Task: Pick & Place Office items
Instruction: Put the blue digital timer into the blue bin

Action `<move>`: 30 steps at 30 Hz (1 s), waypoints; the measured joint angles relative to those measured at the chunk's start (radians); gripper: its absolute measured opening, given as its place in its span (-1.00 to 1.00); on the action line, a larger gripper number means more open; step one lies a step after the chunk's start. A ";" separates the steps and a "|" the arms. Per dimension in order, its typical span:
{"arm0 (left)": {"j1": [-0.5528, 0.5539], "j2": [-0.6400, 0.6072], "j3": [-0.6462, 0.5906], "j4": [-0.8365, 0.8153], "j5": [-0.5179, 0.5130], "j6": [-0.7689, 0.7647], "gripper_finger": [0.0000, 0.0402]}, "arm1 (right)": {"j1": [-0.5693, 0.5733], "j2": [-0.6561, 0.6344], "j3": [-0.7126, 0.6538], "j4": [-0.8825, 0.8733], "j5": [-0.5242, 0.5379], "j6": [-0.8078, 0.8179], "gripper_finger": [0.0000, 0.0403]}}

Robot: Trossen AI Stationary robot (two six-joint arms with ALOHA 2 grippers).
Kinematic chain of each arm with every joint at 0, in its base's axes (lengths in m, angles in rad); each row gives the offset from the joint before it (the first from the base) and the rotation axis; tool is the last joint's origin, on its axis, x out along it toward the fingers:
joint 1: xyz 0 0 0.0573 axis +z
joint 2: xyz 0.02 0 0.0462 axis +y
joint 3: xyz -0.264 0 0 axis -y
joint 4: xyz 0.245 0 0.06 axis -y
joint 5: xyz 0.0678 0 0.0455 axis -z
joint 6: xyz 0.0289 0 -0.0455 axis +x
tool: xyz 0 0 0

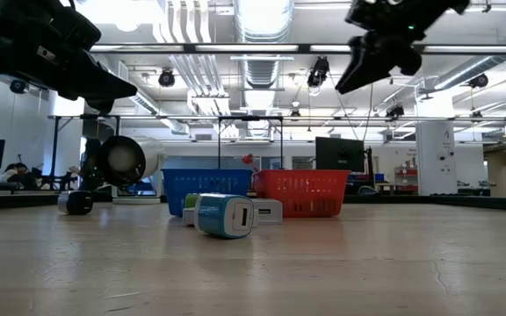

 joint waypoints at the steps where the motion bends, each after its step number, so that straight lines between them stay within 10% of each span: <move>1: 0.000 0.000 0.000 0.000 0.000 0.000 -0.92 | -0.001 0.041 0.041 -0.039 0.000 -0.012 -0.40; 16: 0.000 0.000 0.000 -0.008 0.000 -0.001 -0.91 | -0.156 0.455 0.354 -0.315 -0.216 -0.179 0.58; 30: 0.000 0.000 0.000 -0.023 0.000 0.000 -0.92 | -0.398 0.655 0.354 -0.305 -0.535 -0.311 0.76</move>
